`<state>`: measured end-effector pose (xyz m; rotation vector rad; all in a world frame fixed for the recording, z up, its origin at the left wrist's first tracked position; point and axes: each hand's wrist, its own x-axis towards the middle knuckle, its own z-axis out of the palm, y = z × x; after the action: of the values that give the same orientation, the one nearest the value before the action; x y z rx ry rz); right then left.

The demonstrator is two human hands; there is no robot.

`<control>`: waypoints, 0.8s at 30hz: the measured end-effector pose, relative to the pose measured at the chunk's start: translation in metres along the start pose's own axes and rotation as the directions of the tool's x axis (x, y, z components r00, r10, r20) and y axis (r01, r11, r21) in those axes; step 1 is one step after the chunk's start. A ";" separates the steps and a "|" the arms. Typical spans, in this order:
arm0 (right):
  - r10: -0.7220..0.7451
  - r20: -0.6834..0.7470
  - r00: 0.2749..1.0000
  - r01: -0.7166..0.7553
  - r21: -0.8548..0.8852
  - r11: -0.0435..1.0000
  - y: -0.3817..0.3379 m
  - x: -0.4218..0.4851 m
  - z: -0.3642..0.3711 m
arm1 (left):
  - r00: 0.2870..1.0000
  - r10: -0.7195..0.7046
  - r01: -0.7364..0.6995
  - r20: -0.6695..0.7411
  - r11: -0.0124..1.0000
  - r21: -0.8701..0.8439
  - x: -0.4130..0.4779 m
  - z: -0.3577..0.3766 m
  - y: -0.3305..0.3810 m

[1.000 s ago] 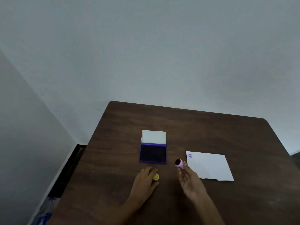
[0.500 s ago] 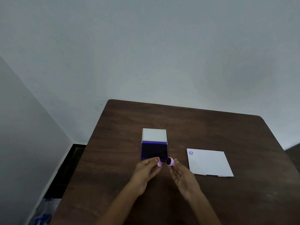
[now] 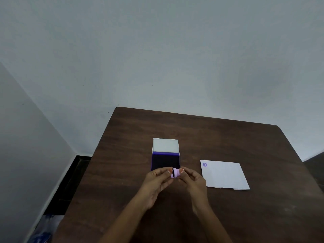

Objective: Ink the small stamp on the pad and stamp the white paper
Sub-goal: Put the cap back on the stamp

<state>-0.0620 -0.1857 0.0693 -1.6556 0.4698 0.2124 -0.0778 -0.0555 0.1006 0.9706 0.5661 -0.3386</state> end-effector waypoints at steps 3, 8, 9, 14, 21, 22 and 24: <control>-0.069 -0.006 0.998 0.069 0.041 0.997 -0.006 -0.003 -0.001 | 1.000 0.009 -0.009 -0.014 0.999 0.031 0.001 0.000 0.000; -0.115 0.020 0.993 0.114 0.024 0.993 -0.011 -0.005 0.002 | 1.000 0.007 -0.007 0.001 1.000 0.023 0.001 -0.001 0.004; -0.119 0.016 0.993 0.118 0.023 0.993 -0.011 -0.005 0.003 | 1.000 0.008 -0.008 0.007 1.000 0.020 0.000 -0.001 0.005; -0.122 0.019 0.992 0.122 0.016 0.992 -0.008 -0.003 0.009 | 1.000 0.013 -0.013 0.011 0.999 0.042 0.001 -0.004 0.007; -0.147 0.069 0.987 0.155 -0.122 0.980 0.006 0.009 0.021 | 0.997 -0.039 0.047 -0.071 0.992 0.115 0.009 -0.016 -0.009; -0.180 0.079 0.981 0.191 -0.169 0.967 0.009 0.011 0.023 | 0.993 -0.038 0.051 -0.110 0.992 0.115 0.011 -0.018 -0.011; -0.239 0.113 0.964 0.262 -0.279 0.924 0.017 0.014 0.027 | 0.975 0.003 0.034 -0.221 0.986 0.165 0.018 -0.025 -0.014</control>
<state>-0.0528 -0.1632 0.0441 -1.9705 0.1673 0.1596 -0.0779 -0.0418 0.0695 1.1756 0.7569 -0.2973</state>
